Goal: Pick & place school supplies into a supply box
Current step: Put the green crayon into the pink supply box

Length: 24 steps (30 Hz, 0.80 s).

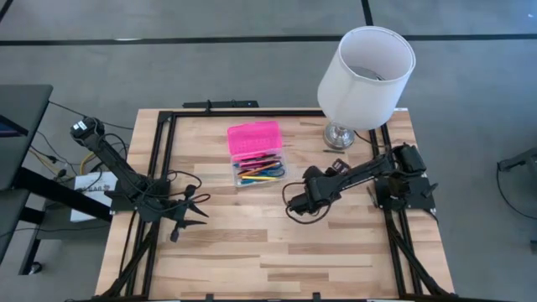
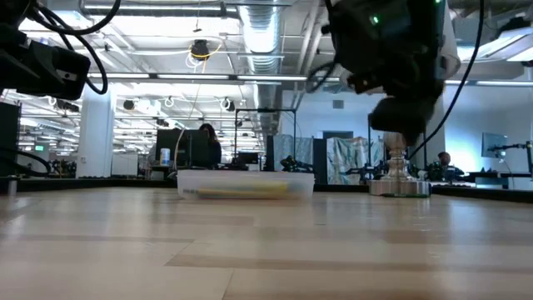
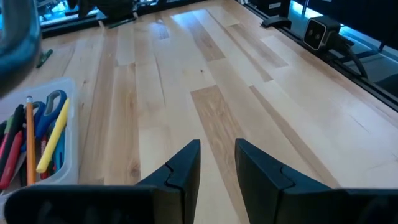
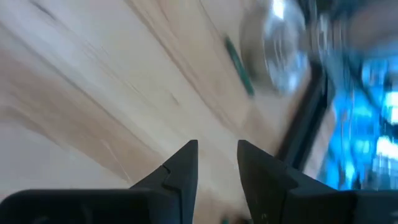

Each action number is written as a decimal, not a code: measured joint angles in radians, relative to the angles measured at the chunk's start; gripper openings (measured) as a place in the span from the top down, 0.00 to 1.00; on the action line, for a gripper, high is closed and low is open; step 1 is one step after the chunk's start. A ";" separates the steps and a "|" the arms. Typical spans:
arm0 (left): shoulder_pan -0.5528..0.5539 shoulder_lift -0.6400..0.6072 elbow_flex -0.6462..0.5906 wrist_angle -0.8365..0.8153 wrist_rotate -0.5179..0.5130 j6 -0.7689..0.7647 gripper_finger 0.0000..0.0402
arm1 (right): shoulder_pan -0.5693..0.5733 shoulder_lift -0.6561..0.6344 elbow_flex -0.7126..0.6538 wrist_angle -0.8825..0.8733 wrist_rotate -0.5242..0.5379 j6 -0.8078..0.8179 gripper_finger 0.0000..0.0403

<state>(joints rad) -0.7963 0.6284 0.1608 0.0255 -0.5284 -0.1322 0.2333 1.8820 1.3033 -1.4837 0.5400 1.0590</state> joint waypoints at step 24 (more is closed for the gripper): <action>0.000 0.000 0.000 -0.017 -0.010 -0.031 0.76 | -0.397 0.000 -0.096 0.280 -0.040 -0.309 0.73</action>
<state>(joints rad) -0.7963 0.6285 0.1608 0.0086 -0.5388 -0.1630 -0.1633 1.8824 1.2076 -1.2037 0.5005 0.7505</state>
